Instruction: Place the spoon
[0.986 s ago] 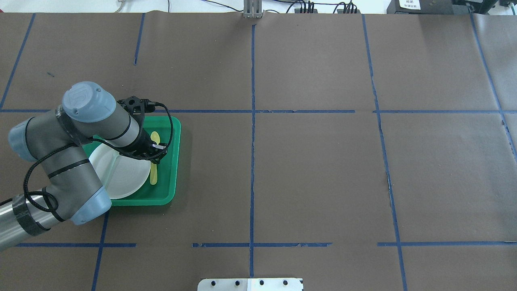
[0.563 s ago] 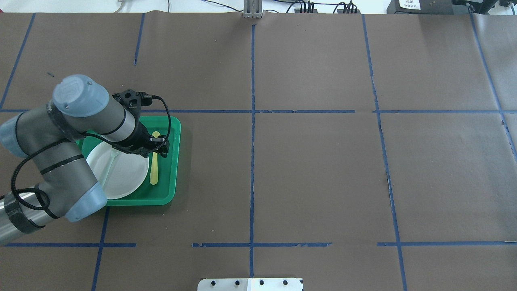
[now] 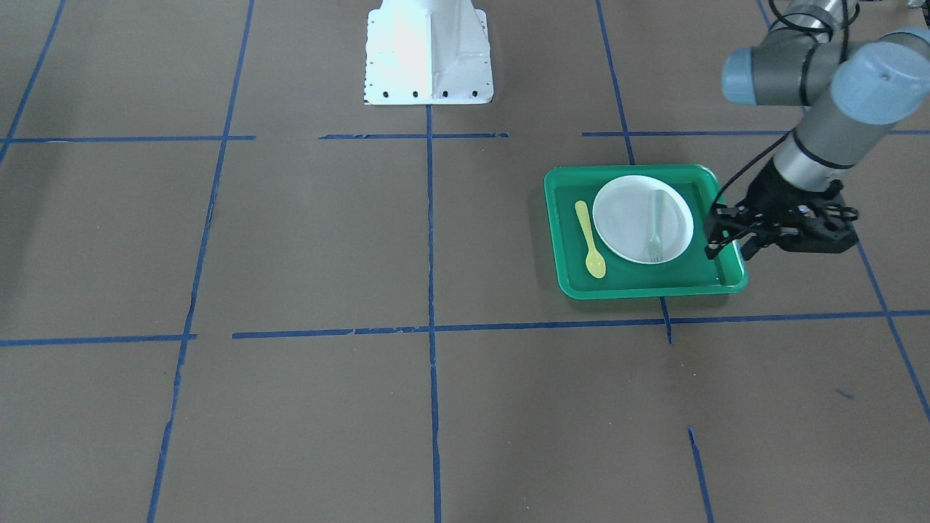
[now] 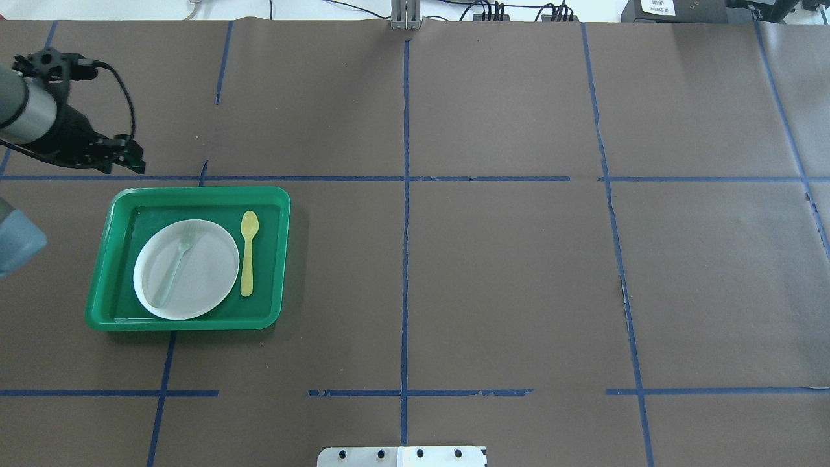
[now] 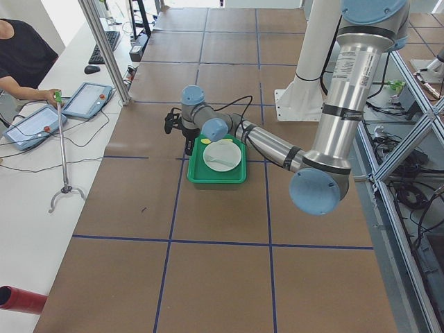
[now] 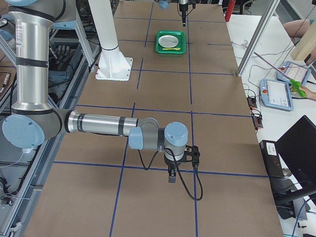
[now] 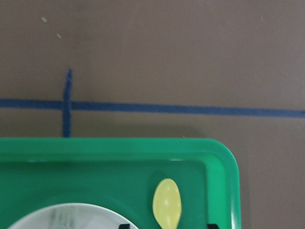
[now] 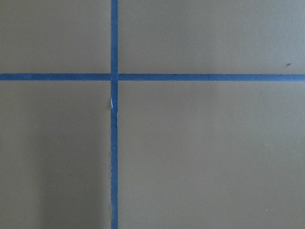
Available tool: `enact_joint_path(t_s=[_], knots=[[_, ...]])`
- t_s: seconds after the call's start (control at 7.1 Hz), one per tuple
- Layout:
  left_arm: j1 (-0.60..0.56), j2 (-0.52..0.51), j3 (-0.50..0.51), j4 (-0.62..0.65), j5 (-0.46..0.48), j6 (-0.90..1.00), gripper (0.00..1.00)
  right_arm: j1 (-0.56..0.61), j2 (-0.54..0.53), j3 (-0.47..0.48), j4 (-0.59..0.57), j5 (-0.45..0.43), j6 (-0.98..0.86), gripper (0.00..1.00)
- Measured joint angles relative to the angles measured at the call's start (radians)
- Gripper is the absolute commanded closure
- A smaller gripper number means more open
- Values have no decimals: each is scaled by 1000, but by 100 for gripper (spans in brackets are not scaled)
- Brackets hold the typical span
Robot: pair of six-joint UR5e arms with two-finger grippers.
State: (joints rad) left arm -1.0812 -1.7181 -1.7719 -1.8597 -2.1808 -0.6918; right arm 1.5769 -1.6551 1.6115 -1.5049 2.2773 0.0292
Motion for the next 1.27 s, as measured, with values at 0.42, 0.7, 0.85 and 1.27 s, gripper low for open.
enact_joint_path(t_s=[0.42, 0.7, 0.85, 1.27], knots=[[-362, 136, 200, 0, -94, 573, 35, 0, 0, -1, 0, 0, 0, 0], [-488, 127, 328, 49, -113, 749, 23, 0, 0, -1, 0, -1, 0, 0], [-510, 109, 338, 111, -116, 771, 23, 0, 0, 0, 0, -1, 0, 0], [-519, 95, 264, 280, -164, 761, 0, 0, 0, 1, 0, 1, 0, 0]])
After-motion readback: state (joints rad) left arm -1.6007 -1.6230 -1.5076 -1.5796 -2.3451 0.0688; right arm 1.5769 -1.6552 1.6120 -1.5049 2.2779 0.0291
